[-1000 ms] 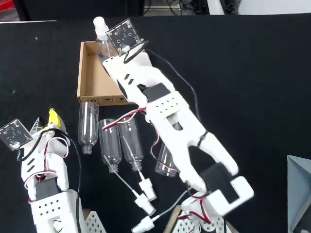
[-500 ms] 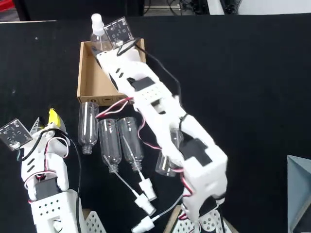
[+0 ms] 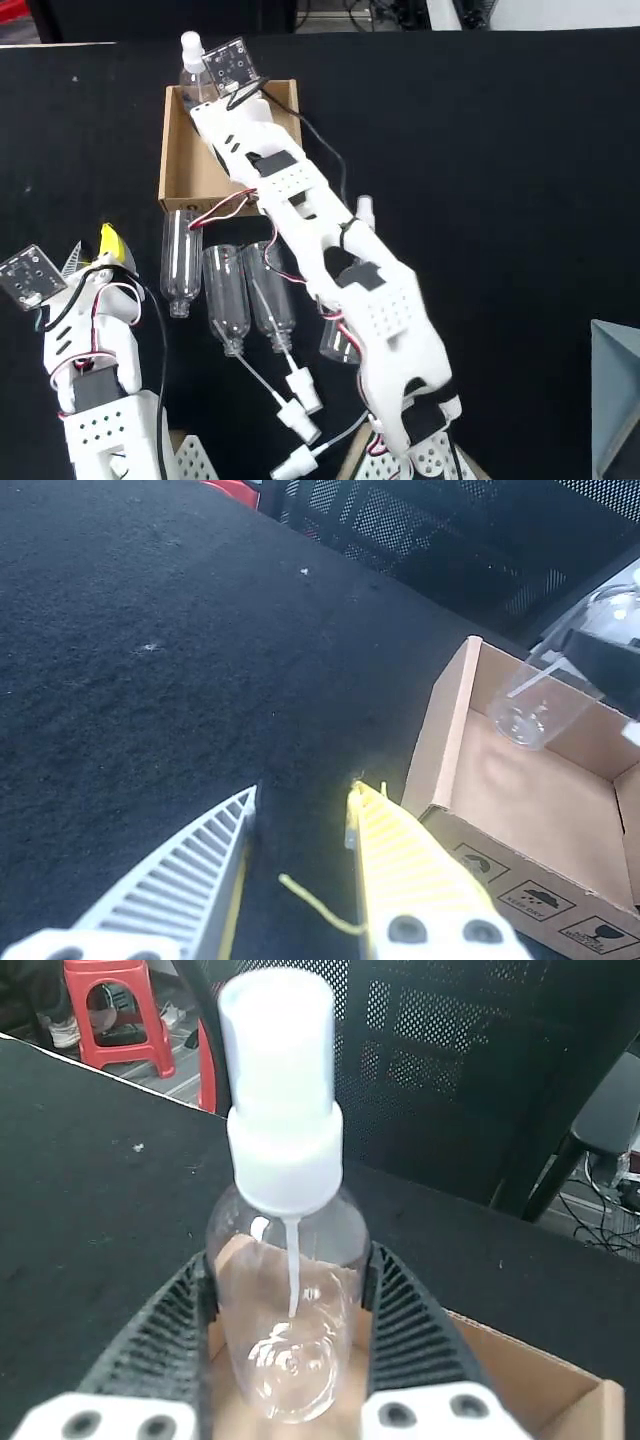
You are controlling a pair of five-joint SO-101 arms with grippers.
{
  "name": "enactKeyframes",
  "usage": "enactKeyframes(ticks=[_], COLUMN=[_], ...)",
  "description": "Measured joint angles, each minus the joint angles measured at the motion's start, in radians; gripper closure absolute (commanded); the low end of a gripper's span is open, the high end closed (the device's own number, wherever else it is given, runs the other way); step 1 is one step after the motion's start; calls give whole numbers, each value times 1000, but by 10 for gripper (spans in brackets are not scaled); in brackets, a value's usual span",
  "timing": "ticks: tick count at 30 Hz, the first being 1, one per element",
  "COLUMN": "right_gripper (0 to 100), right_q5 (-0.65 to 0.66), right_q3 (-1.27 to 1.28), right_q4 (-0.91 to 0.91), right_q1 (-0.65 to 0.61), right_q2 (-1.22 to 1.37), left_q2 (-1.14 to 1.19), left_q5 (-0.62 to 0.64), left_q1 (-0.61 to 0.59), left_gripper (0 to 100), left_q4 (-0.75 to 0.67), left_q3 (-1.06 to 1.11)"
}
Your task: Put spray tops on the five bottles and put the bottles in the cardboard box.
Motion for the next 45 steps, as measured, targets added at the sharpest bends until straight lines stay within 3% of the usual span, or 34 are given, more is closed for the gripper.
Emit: enactKeyframes(ticks=[21,30,45], right_gripper=[971,733,750], right_q5=[2,-3,-3], right_q3=[-445,-571,-572], right_q4=[2,242,290], right_q1=[-31,-34,-40], right_q2=[384,390,390], left_q2=[-12,-8,-2], left_q5=[0,0,0], left_q1=[0,2,2], left_gripper=[862,862,862], left_q4=[0,0,0], left_q3=[0,0,0])
